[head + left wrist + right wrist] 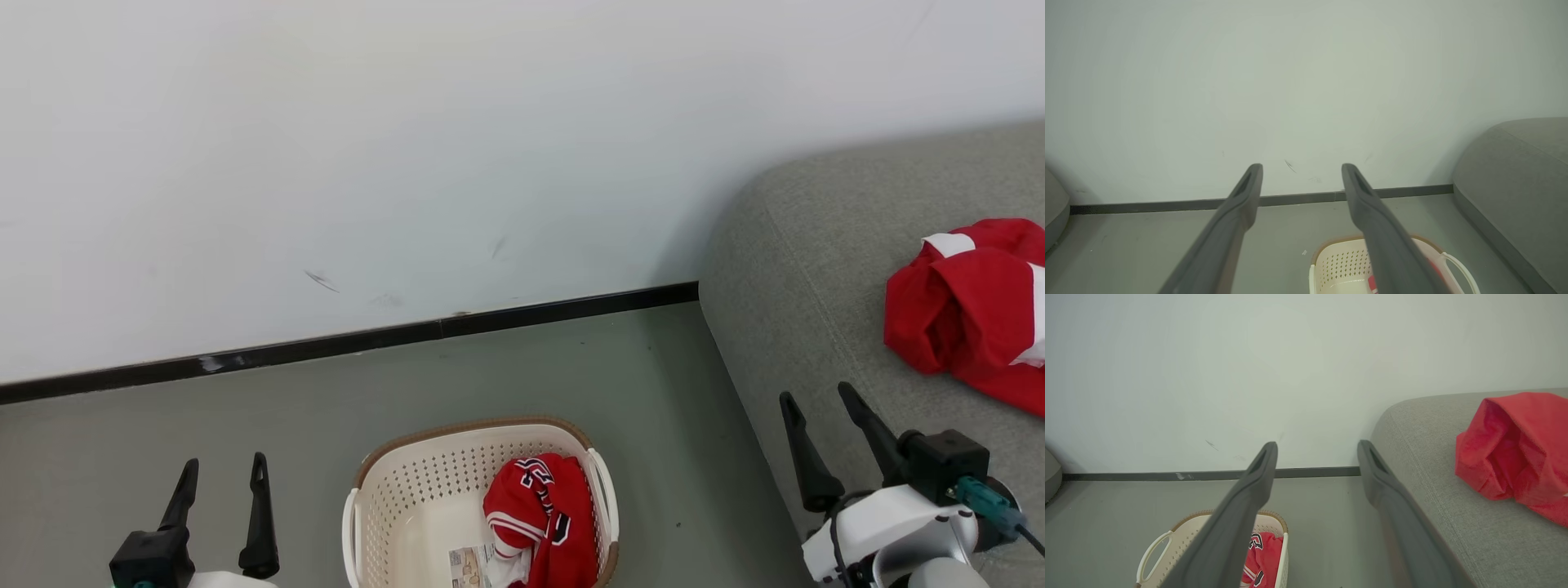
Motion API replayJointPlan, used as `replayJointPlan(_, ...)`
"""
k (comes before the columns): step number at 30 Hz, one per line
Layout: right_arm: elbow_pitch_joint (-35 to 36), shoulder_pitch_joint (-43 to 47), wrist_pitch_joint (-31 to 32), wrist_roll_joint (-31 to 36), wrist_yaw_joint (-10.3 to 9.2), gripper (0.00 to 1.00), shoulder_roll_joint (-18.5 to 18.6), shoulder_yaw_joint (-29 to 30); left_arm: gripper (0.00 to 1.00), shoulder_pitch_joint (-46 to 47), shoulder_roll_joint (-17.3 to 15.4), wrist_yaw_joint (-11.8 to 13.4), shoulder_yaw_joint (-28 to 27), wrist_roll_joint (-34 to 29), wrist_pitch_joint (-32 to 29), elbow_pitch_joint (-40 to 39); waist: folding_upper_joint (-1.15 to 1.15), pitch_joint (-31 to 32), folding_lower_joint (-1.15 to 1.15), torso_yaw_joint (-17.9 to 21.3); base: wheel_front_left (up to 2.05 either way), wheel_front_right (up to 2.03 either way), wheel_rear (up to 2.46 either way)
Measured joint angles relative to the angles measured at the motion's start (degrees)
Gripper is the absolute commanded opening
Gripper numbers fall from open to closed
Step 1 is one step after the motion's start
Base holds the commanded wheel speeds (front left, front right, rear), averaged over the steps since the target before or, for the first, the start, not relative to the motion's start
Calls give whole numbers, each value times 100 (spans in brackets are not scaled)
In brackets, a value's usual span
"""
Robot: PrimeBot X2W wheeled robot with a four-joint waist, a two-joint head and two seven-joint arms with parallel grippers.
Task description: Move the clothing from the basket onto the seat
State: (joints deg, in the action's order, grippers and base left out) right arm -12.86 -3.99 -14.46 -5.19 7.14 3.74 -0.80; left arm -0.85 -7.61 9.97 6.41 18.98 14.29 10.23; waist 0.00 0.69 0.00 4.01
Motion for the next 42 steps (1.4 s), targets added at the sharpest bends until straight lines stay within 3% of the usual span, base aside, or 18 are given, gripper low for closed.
replayJointPlan(23, 277, 414, 0, 119, 0, 100, -74, -58, 100, -218, 49, -113, -110, -46, 0, -136, 0, 118, 0, -32, 0, 0, 0)
replayJointPlan(42, 762, 490, 0, 176, 0, 100, -29, -14, 100, 122, -36, -415, 234, -208, -1, 48, 0, -189, 0, 24, 0, 0, 0)
